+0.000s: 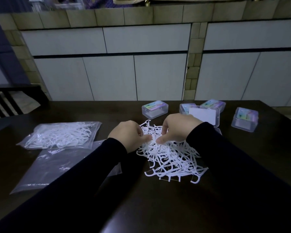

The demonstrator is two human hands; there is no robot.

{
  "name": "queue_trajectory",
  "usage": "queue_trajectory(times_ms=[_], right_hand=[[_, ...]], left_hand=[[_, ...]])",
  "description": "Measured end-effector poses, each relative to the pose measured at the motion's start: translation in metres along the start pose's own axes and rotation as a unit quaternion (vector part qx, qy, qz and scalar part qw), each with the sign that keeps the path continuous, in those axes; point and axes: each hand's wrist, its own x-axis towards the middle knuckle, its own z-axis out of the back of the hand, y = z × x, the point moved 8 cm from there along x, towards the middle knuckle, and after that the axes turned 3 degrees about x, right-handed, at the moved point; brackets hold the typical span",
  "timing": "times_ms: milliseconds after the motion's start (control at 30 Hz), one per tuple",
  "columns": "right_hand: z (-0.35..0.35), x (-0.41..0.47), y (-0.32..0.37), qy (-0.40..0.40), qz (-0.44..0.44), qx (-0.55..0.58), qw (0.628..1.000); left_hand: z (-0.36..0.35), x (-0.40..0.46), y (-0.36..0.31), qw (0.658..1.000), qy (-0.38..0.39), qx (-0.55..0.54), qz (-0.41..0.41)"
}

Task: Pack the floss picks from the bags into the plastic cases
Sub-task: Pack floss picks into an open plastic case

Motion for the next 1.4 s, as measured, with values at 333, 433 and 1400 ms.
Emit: queue_trajectory(times_ms=[333,433,1400], right_hand=[[0.001,-0.003,0.001,-0.013,0.000,0.051,0.999],[0.002,-0.003,-0.001,-0.014,-0.002,0.090,0.996],[0.061,-0.038,-0.056,-0.136,0.087,0.409,0.898]], left_hand=[[-0.011,0.008,0.010,0.994,0.011,-0.100,0.030],[-0.009,0.008,0.013,0.985,0.000,-0.165,0.039],[0.076,-0.031,-0.039,0.906,-0.381,-0.121,-0.140]])
